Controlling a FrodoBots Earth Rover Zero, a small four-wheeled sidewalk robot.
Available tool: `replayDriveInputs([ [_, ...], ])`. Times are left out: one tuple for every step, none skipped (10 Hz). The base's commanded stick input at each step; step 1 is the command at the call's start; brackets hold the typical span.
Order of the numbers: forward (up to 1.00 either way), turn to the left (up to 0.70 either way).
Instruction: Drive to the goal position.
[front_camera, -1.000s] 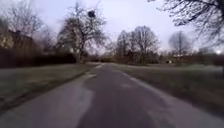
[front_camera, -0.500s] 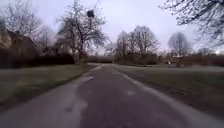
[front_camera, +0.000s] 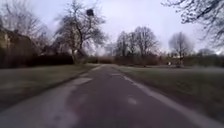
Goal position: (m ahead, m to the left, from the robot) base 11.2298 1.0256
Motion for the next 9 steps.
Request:
replayDriveInputs([
  [1.00,0.14],
  [1.00,0.25],
  [1.00,0.36],
  [1.00,0.40],
  [1.00,0.14],
  [1.00,0.00],
  [1.00,0.00],
  [1.00,0.00],
  [1.00,0.00],
])
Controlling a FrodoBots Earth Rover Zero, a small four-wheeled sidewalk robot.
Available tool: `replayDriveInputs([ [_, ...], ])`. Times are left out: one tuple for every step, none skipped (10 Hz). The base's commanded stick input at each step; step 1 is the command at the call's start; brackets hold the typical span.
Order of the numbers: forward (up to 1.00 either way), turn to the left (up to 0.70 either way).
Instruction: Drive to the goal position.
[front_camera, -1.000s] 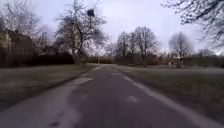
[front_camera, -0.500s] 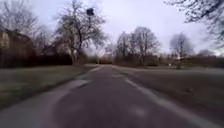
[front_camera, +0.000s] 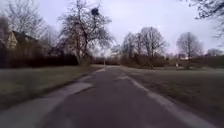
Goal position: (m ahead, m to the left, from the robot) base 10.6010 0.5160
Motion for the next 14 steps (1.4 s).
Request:
replayDriveInputs([
  [1.00,0.00],
  [1.00,0.00],
  [1.00,0.00],
  [1.00,0.00],
  [1.00,0.00],
  [1.00,0.00],
  [1.00,0.00],
  [1.00,0.00],
  [1.00,0.00],
  [1.00,0.00],
  [1.00,0.00],
  [1.00,0.00],
  [1.00,0.33],
  [1.00,0.40],
])
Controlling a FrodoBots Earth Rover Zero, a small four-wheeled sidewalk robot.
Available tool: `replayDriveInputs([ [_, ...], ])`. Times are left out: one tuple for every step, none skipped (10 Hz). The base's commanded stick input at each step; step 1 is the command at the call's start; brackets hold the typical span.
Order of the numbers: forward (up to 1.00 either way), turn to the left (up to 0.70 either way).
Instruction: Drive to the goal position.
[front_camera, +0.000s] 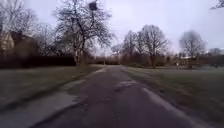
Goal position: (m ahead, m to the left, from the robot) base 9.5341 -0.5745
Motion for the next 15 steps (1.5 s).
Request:
replayDriveInputs([
  [1.00,0.39],
  [1.00,0.35],
  [1.00,0.18],
  [1.00,0.00],
  [1.00,0.00],
  [1.00,0.00],
  [1.00,0.00],
  [1.00,0.00],
  [1.00,0.00],
  [1.00,0.00],
  [1.00,0.00],
  [1.00,0.00],
  [1.00,0.00],
  [1.00,0.00],
  [1.00,0.00],
])
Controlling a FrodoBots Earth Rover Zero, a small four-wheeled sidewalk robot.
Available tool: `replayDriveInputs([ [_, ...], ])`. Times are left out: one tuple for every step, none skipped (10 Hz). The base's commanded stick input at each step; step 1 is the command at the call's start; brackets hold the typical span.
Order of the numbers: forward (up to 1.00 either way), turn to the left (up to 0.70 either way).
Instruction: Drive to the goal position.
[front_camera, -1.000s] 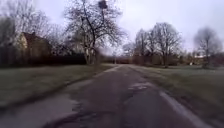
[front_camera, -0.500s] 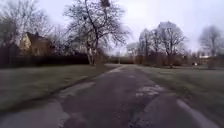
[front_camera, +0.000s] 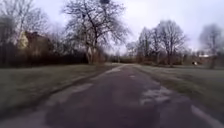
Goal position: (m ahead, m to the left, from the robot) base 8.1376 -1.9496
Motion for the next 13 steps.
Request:
replayDriveInputs([
  [1.00,0.00],
  [1.00,0.00],
  [1.00,0.00],
  [1.00,0.00],
  [1.00,0.00],
  [1.00,-0.05],
  [1.00,-0.31],
  [1.00,-0.40],
  [1.00,-0.40],
  [1.00,-0.15],
  [1.00,0.00],
  [1.00,0.00],
  [1.00,0.00],
])
